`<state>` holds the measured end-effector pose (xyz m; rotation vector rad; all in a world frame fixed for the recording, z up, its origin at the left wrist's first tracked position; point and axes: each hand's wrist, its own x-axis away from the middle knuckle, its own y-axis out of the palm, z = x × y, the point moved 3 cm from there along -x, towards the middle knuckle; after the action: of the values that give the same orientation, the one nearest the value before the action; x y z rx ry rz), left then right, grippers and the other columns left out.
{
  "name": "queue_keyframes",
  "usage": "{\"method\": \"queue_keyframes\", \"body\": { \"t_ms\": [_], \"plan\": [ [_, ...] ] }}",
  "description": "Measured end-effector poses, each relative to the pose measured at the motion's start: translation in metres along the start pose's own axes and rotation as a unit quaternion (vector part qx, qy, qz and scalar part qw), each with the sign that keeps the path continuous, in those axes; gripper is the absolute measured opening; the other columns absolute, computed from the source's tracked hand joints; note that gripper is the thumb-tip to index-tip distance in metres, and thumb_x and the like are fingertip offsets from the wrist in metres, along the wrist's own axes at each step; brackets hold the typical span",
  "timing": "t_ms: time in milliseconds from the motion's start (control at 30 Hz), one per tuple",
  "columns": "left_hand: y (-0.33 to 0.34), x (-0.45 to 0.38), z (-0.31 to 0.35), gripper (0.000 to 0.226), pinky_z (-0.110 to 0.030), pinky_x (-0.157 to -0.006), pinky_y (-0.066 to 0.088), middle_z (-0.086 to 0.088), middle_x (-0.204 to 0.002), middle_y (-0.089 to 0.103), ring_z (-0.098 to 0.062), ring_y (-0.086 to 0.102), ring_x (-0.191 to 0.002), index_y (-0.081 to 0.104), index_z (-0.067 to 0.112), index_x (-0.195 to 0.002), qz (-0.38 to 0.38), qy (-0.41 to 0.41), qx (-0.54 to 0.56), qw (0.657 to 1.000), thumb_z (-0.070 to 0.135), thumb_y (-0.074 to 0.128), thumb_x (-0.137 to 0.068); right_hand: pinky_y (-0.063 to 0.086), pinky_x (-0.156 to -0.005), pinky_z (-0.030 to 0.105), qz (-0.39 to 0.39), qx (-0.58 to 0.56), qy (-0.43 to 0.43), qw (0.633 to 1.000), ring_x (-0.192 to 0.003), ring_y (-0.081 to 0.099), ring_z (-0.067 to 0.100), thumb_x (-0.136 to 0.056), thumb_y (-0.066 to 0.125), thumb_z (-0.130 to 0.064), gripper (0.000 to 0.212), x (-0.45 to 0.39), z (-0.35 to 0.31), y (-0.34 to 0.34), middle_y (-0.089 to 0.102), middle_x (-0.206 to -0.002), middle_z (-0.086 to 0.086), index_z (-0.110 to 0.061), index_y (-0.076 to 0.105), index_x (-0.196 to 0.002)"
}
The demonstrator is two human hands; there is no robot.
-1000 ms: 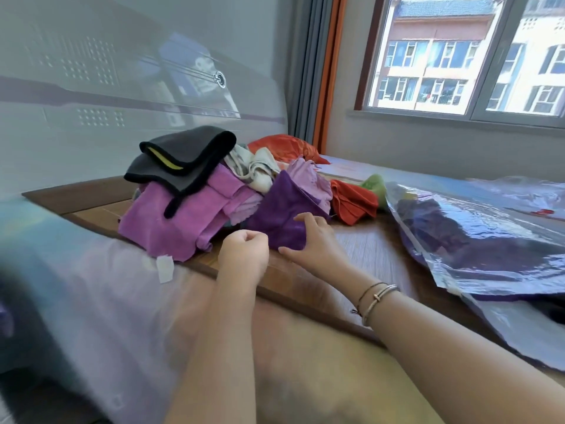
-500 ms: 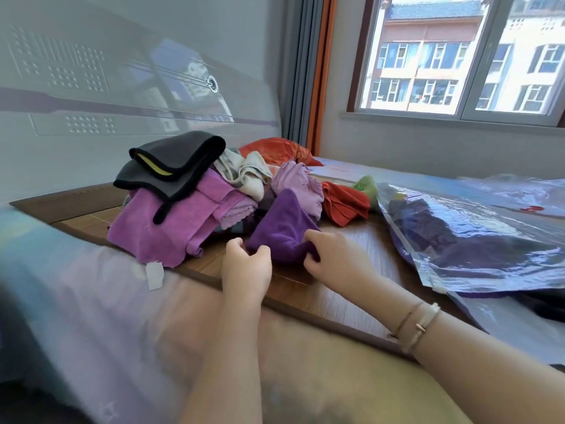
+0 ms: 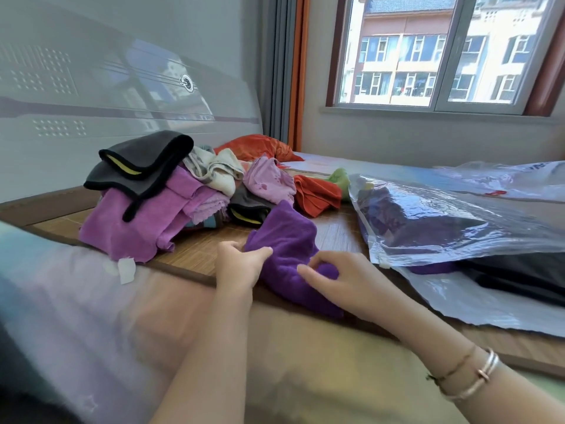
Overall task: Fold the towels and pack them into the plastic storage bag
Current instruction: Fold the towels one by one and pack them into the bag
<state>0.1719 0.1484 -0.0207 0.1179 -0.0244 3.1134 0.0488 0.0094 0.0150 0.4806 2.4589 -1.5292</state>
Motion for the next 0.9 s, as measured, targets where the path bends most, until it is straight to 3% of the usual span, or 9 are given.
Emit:
{"method": "queue_keyframes", "body": {
  "t_ms": [133,167,233,300,433,567,667,767,900],
  "plan": [
    [0.006,-0.003,-0.005,0.083,-0.036,-0.058,0.056,-0.017,-0.126,0.051,-0.034,0.061,-0.105,0.031,0.01,-0.132,-0.035,-0.083,0.098,0.991,0.005,0.082,-0.066,0.038,-0.079,0.026,0.002,-0.068,0.063,0.996,-0.096,0.056,0.013,-0.094,0.048,-0.045,0.024,-0.021,0.007,0.002,0.062,-0.103,-0.004,-0.028,0.061,-0.106],
    [0.009,-0.003,-0.006,0.085,-0.037,-0.06,0.057,-0.017,-0.127,0.05,-0.035,0.061,-0.105,0.029,0.011,-0.134,-0.041,-0.087,0.099,0.99,0.004,0.082,-0.068,0.035,-0.083,0.025,-0.002,-0.08,0.08,0.994,-0.106,0.054,0.015,-0.095,0.048,-0.041,0.026,-0.025,0.01,0.005,0.06,-0.114,-0.001,-0.027,0.058,-0.115],
    [0.012,0.001,-0.006,0.095,-0.044,-0.078,0.057,-0.017,-0.129,0.046,-0.035,0.06,-0.107,0.025,0.019,-0.134,-0.034,-0.062,0.057,0.996,0.009,0.084,-0.06,0.031,-0.085,0.022,-0.01,-0.09,0.102,0.991,-0.119,0.05,0.018,-0.096,0.048,-0.036,0.036,-0.033,0.014,0.013,0.054,-0.128,0.003,-0.022,0.049,-0.129],
    [0.016,0.006,-0.007,0.094,-0.043,-0.092,0.051,-0.014,-0.132,0.043,-0.032,0.056,-0.111,0.024,0.024,-0.132,-0.01,-0.008,-0.009,1.0,0.011,0.082,-0.058,0.032,-0.075,0.021,-0.019,-0.087,0.11,0.99,-0.113,0.05,0.019,-0.096,0.048,-0.03,0.043,-0.037,0.013,0.02,0.053,-0.121,0.005,-0.018,0.04,-0.137],
    [0.014,0.02,0.004,0.076,-0.037,-0.092,0.046,-0.008,-0.123,0.046,-0.026,0.055,-0.108,0.031,0.021,-0.13,0.04,0.136,-0.022,0.99,-0.006,0.068,-0.069,0.031,-0.062,0.023,-0.018,-0.097,0.117,0.988,-0.097,0.048,0.016,-0.093,0.051,-0.02,0.049,-0.041,0.019,0.028,0.048,-0.11,0.004,-0.014,0.035,-0.139],
    [0.007,0.036,0.037,0.069,-0.033,-0.077,0.053,0.001,-0.118,0.055,-0.007,0.056,-0.088,0.038,0.031,-0.121,-0.021,0.242,0.028,0.97,-0.011,0.066,-0.073,0.037,-0.085,0.026,0.003,-0.179,0.143,0.973,-0.107,0.047,0.02,-0.088,0.056,-0.012,0.056,-0.042,0.026,0.02,0.041,-0.113,0.001,-0.018,0.03,-0.138],
    [0.006,0.053,0.06,0.063,-0.036,-0.071,0.054,0.001,-0.116,0.061,-0.008,0.058,-0.082,0.045,0.033,-0.114,-0.099,0.269,0.07,0.956,-0.015,0.061,-0.076,0.044,-0.097,0.038,0.013,-0.3,0.182,0.936,-0.104,0.053,0.021,-0.073,0.066,-0.021,0.072,-0.039,0.025,0.015,0.052,-0.112,0.002,-0.026,0.027,-0.133],
    [0.004,0.065,0.07,0.055,-0.038,-0.073,0.053,-0.002,-0.117,0.062,-0.015,0.061,-0.091,0.054,0.032,-0.105,-0.143,0.273,0.083,0.948,-0.016,0.056,-0.079,0.049,-0.071,0.035,-0.015,-0.42,0.196,0.886,-0.082,0.059,0.016,-0.049,0.062,-0.024,0.076,-0.03,0.019,0.013,0.058,-0.091,0.0,-0.022,0.037,-0.12],
    [-0.009,0.081,0.082,0.048,-0.028,-0.08,0.051,-0.002,-0.112,0.066,-0.012,0.062,-0.099,0.059,0.026,-0.101,-0.141,0.295,0.061,0.943,-0.016,0.049,-0.081,0.046,-0.063,0.026,-0.019,-0.521,0.135,0.843,-0.081,0.058,0.011,-0.072,0.058,-0.001,0.049,-0.017,0.008,-0.002,0.06,-0.091,-0.003,-0.02,0.048,-0.116]
  ]
}}
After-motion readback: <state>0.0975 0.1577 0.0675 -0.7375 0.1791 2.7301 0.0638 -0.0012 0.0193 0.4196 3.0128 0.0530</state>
